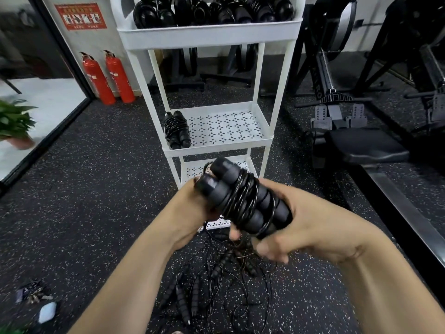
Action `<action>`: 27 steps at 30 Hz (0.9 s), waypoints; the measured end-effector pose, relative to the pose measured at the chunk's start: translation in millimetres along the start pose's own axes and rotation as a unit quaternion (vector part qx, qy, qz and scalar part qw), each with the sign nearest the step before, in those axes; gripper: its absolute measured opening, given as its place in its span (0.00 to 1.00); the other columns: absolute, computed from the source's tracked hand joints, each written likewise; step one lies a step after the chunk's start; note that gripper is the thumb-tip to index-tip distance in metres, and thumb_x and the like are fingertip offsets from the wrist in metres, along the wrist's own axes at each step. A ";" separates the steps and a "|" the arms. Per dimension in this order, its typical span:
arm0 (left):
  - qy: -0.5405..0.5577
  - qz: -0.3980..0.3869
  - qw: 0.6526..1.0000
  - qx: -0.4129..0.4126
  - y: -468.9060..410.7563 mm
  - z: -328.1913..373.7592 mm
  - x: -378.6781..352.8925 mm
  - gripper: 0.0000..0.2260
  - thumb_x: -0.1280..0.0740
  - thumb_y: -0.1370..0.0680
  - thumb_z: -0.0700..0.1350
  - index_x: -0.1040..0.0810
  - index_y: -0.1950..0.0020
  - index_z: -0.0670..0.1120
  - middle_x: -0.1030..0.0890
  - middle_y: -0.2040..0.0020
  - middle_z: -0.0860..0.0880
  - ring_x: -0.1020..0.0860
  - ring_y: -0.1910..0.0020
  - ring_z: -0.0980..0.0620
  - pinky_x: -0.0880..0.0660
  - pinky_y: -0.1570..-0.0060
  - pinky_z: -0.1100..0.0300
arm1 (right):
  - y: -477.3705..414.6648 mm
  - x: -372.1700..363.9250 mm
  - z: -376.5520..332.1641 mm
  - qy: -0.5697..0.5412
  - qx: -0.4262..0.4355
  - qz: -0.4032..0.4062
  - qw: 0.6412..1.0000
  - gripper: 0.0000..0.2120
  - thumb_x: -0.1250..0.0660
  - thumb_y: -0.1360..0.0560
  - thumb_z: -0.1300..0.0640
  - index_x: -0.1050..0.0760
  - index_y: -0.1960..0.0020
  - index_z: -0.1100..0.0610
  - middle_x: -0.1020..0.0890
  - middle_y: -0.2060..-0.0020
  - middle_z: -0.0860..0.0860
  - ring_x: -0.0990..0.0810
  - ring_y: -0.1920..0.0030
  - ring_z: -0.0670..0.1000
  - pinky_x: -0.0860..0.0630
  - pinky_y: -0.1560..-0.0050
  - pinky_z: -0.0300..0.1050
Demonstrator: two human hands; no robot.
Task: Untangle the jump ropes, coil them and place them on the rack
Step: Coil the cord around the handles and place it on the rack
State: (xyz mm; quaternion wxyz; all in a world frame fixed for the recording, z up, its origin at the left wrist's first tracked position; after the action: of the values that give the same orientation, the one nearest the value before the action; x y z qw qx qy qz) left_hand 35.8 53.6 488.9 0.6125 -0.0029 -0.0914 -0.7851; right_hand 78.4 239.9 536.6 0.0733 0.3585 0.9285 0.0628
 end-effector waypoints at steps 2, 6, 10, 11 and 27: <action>-0.006 0.017 0.999 0.037 -0.2 -5.3 -5.9 0.10 0.37 0.13 0.41 0.16 0.48 0.44 0.23 0.60 0.39 0.29 0.63 0.43 0.30 0.58 0.50 | -3.6 9.7 2.0 -0.037 0.017 0.081 0.996 0.32 0.28 0.30 0.79 0.32 0.29 0.66 0.19 0.43 0.74 0.22 0.64 0.55 0.25 0.69 0.43; -0.169 -0.012 0.986 0.003 -1.0 -6.8 -19.5 0.14 0.38 0.12 0.54 0.18 0.54 0.62 0.30 0.72 0.57 0.34 0.72 0.53 0.36 0.68 0.55 | -8.1 33.2 11.7 -0.040 0.026 0.258 0.965 0.30 0.25 0.36 0.72 0.31 0.38 0.62 0.15 0.54 0.68 0.19 0.62 0.59 0.25 0.68 0.51; -0.320 -0.056 0.945 -0.022 6.5 -3.1 -34.3 0.12 0.39 0.13 0.59 0.19 0.50 0.60 0.20 0.66 0.56 0.26 0.68 0.56 0.27 0.61 0.55 | -1.0 57.2 22.5 0.099 0.001 0.397 0.912 0.26 0.22 0.38 0.65 0.29 0.45 0.54 0.13 0.56 0.61 0.16 0.63 0.63 0.16 0.60 0.66; -0.331 -0.061 0.941 -0.032 8.2 0.1 -37.0 0.12 0.39 0.13 0.60 0.21 0.53 0.61 0.21 0.66 0.57 0.27 0.68 0.58 0.28 0.62 0.55 | 0.4 60.1 24.4 0.138 -0.012 0.411 0.901 0.24 0.22 0.37 0.63 0.28 0.46 0.51 0.13 0.57 0.59 0.14 0.63 0.63 0.15 0.58 0.68; -0.232 0.001 0.969 -0.087 14.9 33.6 -4.4 0.10 0.19 0.27 0.54 0.15 0.62 0.52 0.20 0.70 0.53 0.28 0.71 0.58 0.31 0.68 0.63 | -21.9 24.3 39.4 0.339 -0.129 0.156 0.919 0.18 0.22 0.31 0.62 0.23 0.47 0.48 0.16 0.60 0.51 0.18 0.69 0.47 0.22 0.68 0.45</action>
State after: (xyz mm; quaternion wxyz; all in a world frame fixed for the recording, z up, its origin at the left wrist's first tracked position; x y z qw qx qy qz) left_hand 47.6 59.3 523.5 0.5728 -0.2383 -0.1629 -0.7672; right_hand 53.4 242.8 492.1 -0.2106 0.4437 0.8140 0.3102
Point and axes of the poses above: each hand's wrist, its own y-axis away from the middle knuckle, its own x-axis out of the back of the hand, z = x × y, the point moved 5 cm from there along -y, towards the middle knuckle
